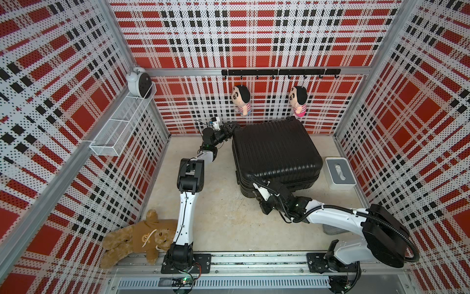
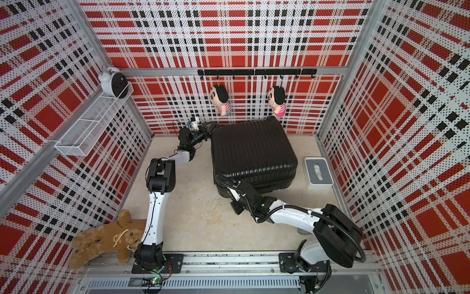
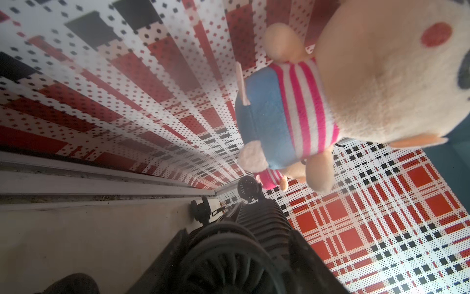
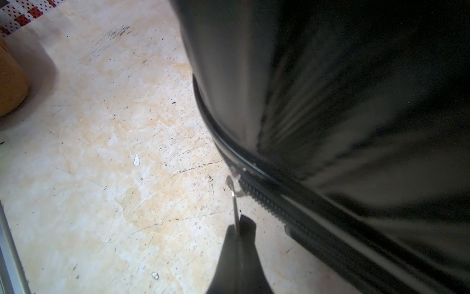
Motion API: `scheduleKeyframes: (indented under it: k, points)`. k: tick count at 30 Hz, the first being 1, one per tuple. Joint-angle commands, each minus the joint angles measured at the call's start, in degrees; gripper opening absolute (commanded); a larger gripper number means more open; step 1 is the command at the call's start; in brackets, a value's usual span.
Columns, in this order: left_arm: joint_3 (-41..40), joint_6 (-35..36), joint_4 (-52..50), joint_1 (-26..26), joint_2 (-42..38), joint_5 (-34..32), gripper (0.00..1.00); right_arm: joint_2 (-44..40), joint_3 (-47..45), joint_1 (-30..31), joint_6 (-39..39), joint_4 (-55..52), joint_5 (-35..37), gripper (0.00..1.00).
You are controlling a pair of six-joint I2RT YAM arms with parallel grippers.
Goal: Open the suitcase zippers
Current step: Adjust the suitcase at the center of the board.
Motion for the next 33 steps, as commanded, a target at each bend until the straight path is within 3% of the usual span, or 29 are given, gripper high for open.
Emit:
scheduleKeyframes:
  k: [1, 10, 25, 33]
  points:
    - [-2.35, -0.43, 0.4, 0.29, -1.95, 2.14, 0.32, -1.16, -0.13, -0.28, 0.99, 0.52, -0.44, 0.0]
    - [-14.6, -2.69, 9.09, 2.87, -8.77, 0.98, 0.27, -2.27, -0.54, -0.16, 1.23, 0.27, -0.01, 0.0]
    - [-50.36, -5.61, 30.07, 12.75, -24.59, 0.77, 0.22, -5.71, -3.26, 0.03, 1.92, -0.53, 3.13, 0.0]
    - [-65.23, -3.76, 33.0, 16.82, -34.03, 0.43, 0.2, -7.56, -4.0, -0.75, 2.14, -1.77, 5.55, 0.0]
